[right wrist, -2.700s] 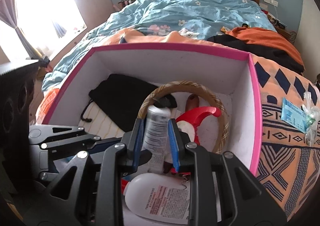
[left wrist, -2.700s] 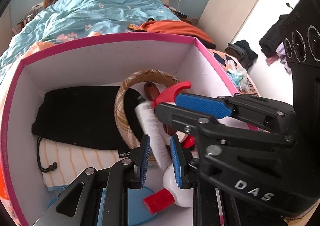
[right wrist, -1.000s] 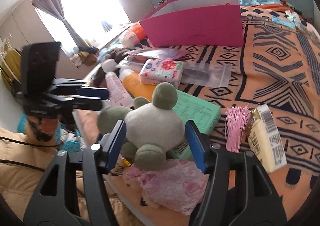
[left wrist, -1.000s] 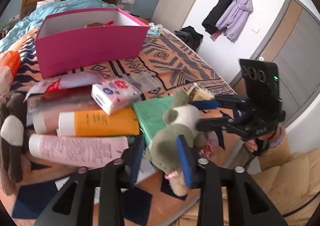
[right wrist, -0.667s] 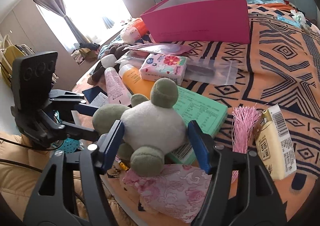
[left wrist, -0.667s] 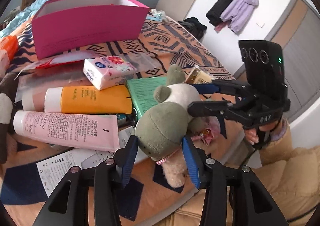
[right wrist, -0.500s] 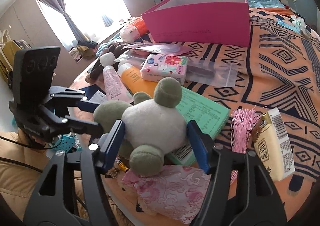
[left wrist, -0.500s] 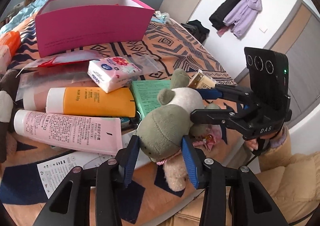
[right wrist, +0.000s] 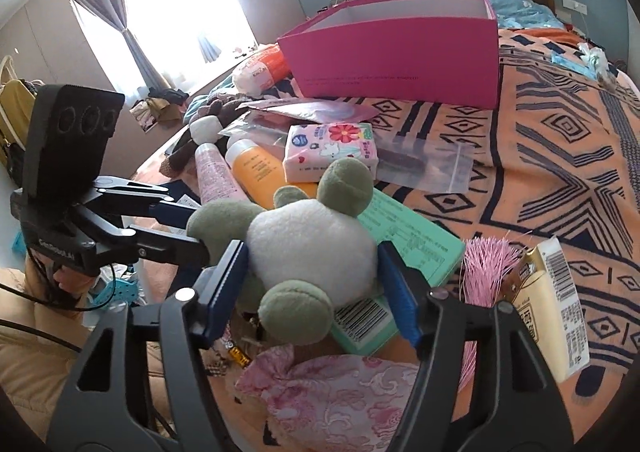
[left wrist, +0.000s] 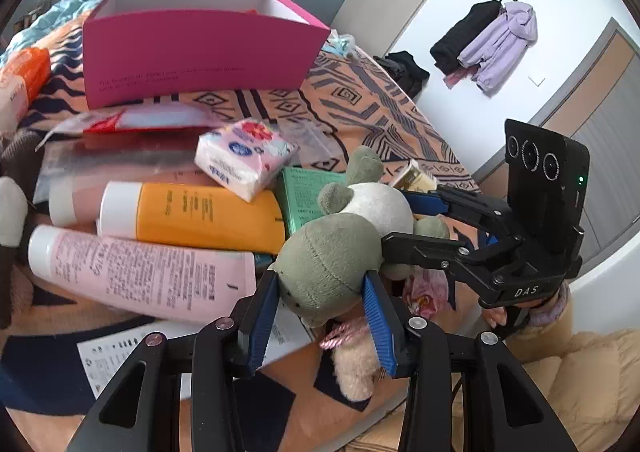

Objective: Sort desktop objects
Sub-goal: 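Lift the green plush toy off the pile with the right gripper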

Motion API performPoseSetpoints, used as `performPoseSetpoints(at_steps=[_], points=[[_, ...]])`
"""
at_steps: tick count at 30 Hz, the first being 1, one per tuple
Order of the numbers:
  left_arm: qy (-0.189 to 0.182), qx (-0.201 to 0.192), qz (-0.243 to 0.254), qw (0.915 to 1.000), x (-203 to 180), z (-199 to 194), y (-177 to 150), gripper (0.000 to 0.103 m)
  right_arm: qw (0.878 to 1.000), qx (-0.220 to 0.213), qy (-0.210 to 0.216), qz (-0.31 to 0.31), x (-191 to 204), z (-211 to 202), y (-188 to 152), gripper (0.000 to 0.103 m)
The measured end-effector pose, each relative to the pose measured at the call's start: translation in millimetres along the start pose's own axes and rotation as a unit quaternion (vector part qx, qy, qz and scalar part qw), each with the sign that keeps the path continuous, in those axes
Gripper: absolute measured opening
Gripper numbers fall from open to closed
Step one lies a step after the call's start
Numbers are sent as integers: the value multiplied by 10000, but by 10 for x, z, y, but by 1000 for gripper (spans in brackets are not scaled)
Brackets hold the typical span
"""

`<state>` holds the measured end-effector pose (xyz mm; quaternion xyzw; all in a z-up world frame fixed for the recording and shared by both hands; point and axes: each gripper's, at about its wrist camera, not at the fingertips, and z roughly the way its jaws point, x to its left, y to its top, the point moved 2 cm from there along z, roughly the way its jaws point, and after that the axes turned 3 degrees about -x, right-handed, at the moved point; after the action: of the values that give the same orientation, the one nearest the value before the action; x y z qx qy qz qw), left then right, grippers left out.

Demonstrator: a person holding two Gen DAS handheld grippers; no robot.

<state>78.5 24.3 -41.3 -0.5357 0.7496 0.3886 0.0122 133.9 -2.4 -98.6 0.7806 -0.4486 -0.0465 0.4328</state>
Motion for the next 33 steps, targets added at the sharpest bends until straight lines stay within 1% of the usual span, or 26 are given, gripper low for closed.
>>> performPoseSetpoints(at_steps=[5,16,24,33], points=[[-58,-184,92,9998,-53,-61,121,43,9995,-279,-155,-1,-1,-140,116,66],[31,-631,418,9971,-148,-186,647,43,9957,-834,-392,-22,-83,-307,540,66],[63,-830,499,9953,-102,-221,982,43,9930,-1051,-524,-117,-144,-317,846,66],[129,-1006,609,9930,-73,-255,1259,43,9899,-1271,-611,-161,-203,-320,1131,66]])
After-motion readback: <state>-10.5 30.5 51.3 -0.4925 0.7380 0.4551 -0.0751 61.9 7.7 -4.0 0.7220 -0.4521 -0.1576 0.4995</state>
